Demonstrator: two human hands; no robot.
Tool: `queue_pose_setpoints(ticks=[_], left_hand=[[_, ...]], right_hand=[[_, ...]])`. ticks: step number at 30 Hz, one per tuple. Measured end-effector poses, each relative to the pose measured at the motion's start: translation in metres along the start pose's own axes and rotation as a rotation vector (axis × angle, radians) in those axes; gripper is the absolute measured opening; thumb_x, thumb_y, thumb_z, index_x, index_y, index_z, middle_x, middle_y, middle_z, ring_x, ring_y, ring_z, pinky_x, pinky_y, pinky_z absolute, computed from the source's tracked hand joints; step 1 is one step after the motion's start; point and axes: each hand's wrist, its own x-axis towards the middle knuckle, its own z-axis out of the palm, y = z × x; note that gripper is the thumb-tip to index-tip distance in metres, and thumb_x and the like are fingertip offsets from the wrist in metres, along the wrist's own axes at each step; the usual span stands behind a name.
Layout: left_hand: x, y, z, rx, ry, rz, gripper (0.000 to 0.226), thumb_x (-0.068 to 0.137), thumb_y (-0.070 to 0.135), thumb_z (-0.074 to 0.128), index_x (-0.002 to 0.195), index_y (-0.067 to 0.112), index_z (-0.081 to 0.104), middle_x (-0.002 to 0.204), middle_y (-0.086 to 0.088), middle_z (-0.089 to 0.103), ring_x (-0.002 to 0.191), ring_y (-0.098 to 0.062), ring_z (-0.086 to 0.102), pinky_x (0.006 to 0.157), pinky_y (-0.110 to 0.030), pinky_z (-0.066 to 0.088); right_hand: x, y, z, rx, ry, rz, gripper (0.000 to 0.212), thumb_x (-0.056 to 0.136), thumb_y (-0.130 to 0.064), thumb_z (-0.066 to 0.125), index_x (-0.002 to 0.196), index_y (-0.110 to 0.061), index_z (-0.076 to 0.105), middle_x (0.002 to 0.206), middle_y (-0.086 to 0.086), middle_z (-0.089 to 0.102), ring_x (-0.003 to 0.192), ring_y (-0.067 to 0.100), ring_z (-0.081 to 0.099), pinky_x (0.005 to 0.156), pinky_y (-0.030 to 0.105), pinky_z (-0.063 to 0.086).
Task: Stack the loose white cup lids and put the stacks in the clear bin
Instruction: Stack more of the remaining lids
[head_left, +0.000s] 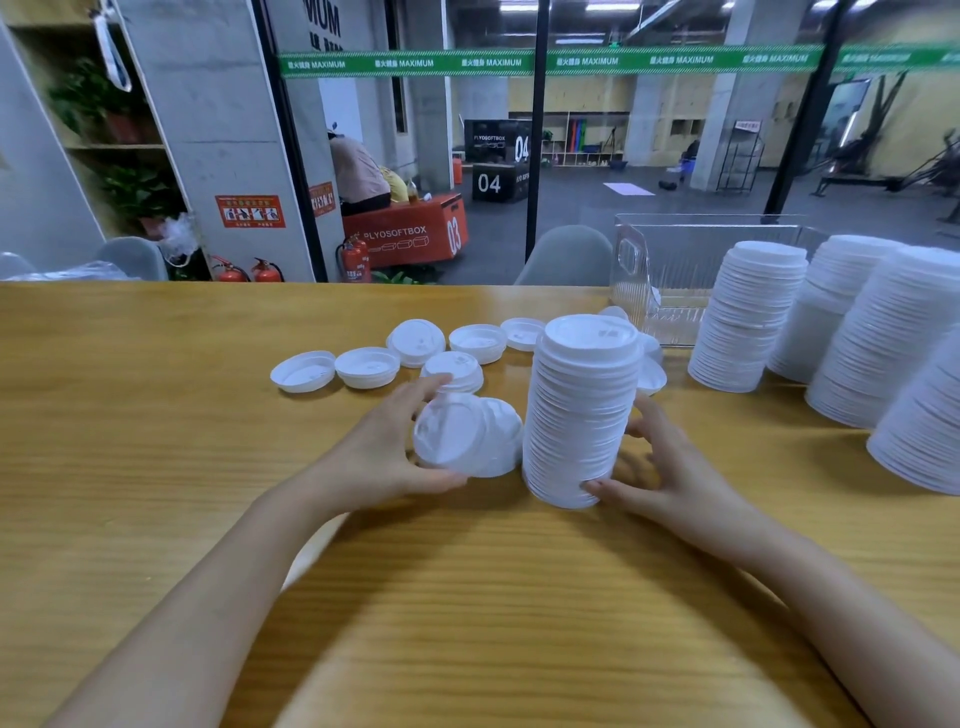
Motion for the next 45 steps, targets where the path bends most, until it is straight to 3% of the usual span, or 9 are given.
queue_pose_setpoints(ticks=[3, 7, 16, 25, 28, 34, 38, 41, 45], left_hand=[[0.003, -0.001, 0.001, -0.052, 0.102, -0.036, 0.085, 0.062, 0.033, 0.092, 0.13, 0.034, 0.042, 0.124, 0.025, 0.049, 0.109, 0.018, 0.046, 0.085, -0.002, 0.036], [0.004, -0.002, 0.0, -0.125, 0.173, -0.08, 0.089, 0.05, 0.058, 0.078, 0.131, 0.039, 0.046, 0.128, 0.02, 0.049, 0.115, 0.005, 0.048, 0.092, -0.013, 0.04], [0.0, 0.01, 0.003, -0.194, 0.075, -0.066, 0.087, 0.054, 0.039, 0.082, 0.134, 0.031, 0.048, 0.128, 0.021, 0.051, 0.115, 0.015, 0.047, 0.088, -0.002, 0.038], [-0.003, 0.022, -0.001, -0.245, 0.097, -0.139, 0.081, 0.045, 0.057, 0.076, 0.123, 0.04, 0.057, 0.111, 0.023, 0.063, 0.089, 0.008, 0.057, 0.084, -0.023, 0.049], [-0.004, 0.025, -0.001, -0.258, 0.089, -0.12, 0.079, 0.045, 0.058, 0.075, 0.121, 0.039, 0.059, 0.11, 0.019, 0.063, 0.083, 0.011, 0.055, 0.072, -0.008, 0.041], [-0.004, 0.024, 0.0, -0.206, 0.112, -0.119, 0.089, 0.047, 0.061, 0.074, 0.131, 0.038, 0.053, 0.122, 0.026, 0.055, 0.103, 0.02, 0.046, 0.076, 0.0, 0.037], [-0.001, 0.029, -0.003, -0.248, 0.204, -0.112, 0.081, 0.058, 0.051, 0.078, 0.133, 0.04, 0.049, 0.123, 0.029, 0.052, 0.103, 0.024, 0.045, 0.092, -0.011, 0.037], [0.004, 0.041, -0.008, -0.337, 0.318, -0.088, 0.076, 0.053, 0.061, 0.078, 0.121, 0.041, 0.052, 0.118, 0.028, 0.058, 0.111, 0.009, 0.052, 0.101, -0.024, 0.04], [0.014, 0.074, -0.01, -0.378, 0.341, 0.041, 0.076, 0.059, 0.057, 0.077, 0.127, 0.032, 0.054, 0.124, 0.019, 0.06, 0.114, 0.005, 0.054, 0.089, -0.008, 0.038]], right_hand=[[0.0, 0.0, 0.0, 0.005, 0.0, 0.004, 0.099, 0.067, -0.07, 0.072, 0.148, -0.041, 0.023, 0.131, -0.025, 0.051, 0.127, -0.008, 0.039, 0.103, 0.033, 0.037], [0.0, 0.001, 0.001, 0.007, 0.003, 0.006, 0.101, 0.064, -0.07, 0.068, 0.149, -0.041, 0.022, 0.131, -0.028, 0.049, 0.128, -0.007, 0.039, 0.103, 0.032, 0.036], [0.0, 0.002, 0.0, 0.012, -0.001, -0.003, 0.099, 0.065, -0.068, 0.068, 0.149, -0.042, 0.021, 0.133, -0.024, 0.051, 0.129, -0.003, 0.04, 0.104, 0.035, 0.038], [0.002, 0.005, 0.001, 0.015, -0.003, -0.005, 0.099, 0.065, -0.068, 0.069, 0.148, -0.045, 0.02, 0.134, -0.022, 0.05, 0.13, -0.001, 0.04, 0.107, 0.038, 0.037], [0.001, 0.006, 0.001, 0.012, -0.001, -0.004, 0.098, 0.068, -0.064, 0.072, 0.148, -0.045, 0.019, 0.134, -0.02, 0.051, 0.13, 0.001, 0.04, 0.106, 0.038, 0.037], [0.001, 0.007, 0.001, 0.011, -0.006, -0.01, 0.098, 0.073, -0.056, 0.076, 0.149, -0.046, 0.017, 0.134, -0.021, 0.05, 0.13, 0.002, 0.04, 0.107, 0.039, 0.037], [0.001, 0.005, 0.0, 0.02, 0.014, -0.019, 0.098, 0.068, -0.065, 0.073, 0.148, -0.047, 0.019, 0.134, -0.024, 0.049, 0.13, 0.003, 0.039, 0.109, 0.042, 0.036], [0.0, 0.001, -0.002, 0.041, 0.074, -0.043, 0.094, 0.07, -0.067, 0.074, 0.144, -0.054, 0.019, 0.135, -0.027, 0.044, 0.132, 0.0, 0.035, 0.111, 0.032, 0.03], [0.0, -0.005, -0.002, 0.074, 0.13, -0.06, 0.093, 0.071, -0.073, 0.065, 0.148, -0.049, 0.017, 0.137, -0.027, 0.042, 0.133, 0.003, 0.035, 0.111, 0.03, 0.028]])
